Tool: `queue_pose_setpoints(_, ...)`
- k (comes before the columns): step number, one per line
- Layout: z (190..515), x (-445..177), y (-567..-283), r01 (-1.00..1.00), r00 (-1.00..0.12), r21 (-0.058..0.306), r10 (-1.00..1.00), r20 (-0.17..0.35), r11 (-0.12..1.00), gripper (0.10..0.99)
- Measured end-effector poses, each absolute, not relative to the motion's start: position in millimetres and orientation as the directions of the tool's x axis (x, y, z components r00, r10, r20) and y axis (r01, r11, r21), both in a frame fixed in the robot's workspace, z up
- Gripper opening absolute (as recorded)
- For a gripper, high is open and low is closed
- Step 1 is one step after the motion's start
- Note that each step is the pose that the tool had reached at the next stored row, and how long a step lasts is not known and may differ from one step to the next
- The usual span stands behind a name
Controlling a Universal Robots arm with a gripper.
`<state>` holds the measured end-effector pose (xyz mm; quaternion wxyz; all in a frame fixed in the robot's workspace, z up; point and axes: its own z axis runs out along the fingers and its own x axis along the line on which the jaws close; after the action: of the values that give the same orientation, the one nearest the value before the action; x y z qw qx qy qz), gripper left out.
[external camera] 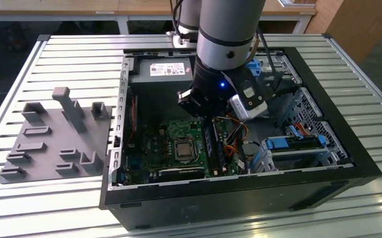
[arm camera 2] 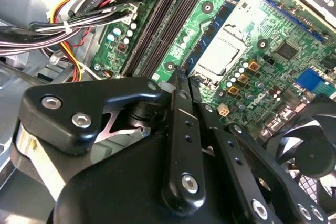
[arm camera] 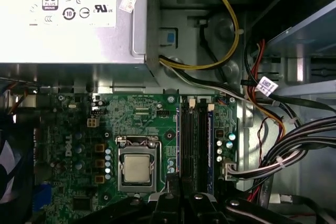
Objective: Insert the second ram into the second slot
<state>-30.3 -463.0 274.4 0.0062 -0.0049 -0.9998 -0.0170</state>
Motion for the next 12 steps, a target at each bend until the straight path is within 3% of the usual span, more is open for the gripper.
queue_pose_setpoints(12, 271.3, -30.3, -463.2, 0.01, -1.0, 0.034, 0.01, 0.013, 0.999, 0.133)
